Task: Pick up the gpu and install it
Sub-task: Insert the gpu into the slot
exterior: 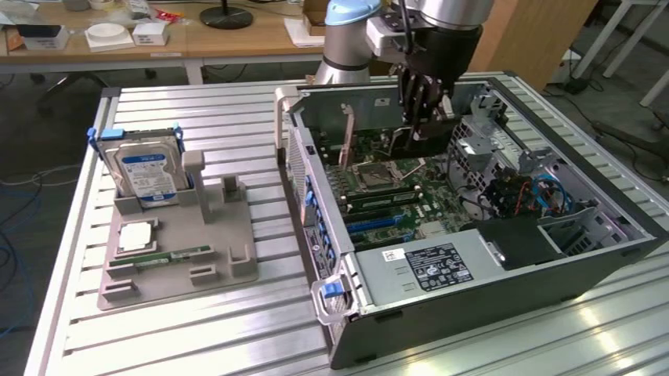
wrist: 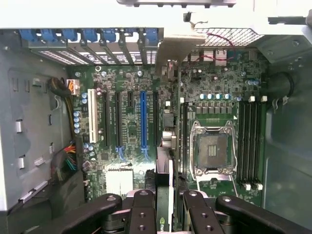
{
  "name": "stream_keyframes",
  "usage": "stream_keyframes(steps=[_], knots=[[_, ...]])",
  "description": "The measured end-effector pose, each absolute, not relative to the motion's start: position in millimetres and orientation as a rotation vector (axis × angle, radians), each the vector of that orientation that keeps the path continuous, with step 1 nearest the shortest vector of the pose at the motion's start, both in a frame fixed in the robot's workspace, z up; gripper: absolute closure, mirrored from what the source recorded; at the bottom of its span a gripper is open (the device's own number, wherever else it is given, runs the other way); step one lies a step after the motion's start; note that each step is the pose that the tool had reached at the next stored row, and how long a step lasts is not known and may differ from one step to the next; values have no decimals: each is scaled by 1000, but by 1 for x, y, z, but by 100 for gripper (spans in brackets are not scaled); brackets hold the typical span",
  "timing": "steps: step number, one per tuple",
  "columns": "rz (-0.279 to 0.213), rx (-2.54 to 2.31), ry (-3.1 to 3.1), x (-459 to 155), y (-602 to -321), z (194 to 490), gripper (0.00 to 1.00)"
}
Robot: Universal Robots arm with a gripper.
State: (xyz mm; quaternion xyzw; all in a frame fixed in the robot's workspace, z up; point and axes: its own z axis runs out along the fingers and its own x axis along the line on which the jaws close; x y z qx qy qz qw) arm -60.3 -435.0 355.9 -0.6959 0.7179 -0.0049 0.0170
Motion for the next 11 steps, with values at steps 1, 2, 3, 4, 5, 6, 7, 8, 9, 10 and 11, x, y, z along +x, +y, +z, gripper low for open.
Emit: stream_keyframes(steps=[1, 2, 3, 4, 5, 6, 7, 8, 9, 10, 11], knots=[[-15, -2163, 2232, -60, -437, 356, 74], [-15, -2163, 2231, -60, -439, 356, 74], [-15, -2163, 2231, -60, -442, 356, 74], [-15, -2163, 2231, -60, -444, 356, 74], [-15, -2163, 2231, -60, -445, 356, 74], [-15, -2163, 2231, -60, -446, 356, 74], [-15, -2163, 2231, -60, -446, 355, 74], [-15, -2162, 2231, -61, -446, 355, 74], [-15, -2163, 2231, -61, -446, 355, 74], [-15, -2163, 2231, -63, -446, 354, 74], [-15, -2163, 2231, -64, -446, 354, 74]])
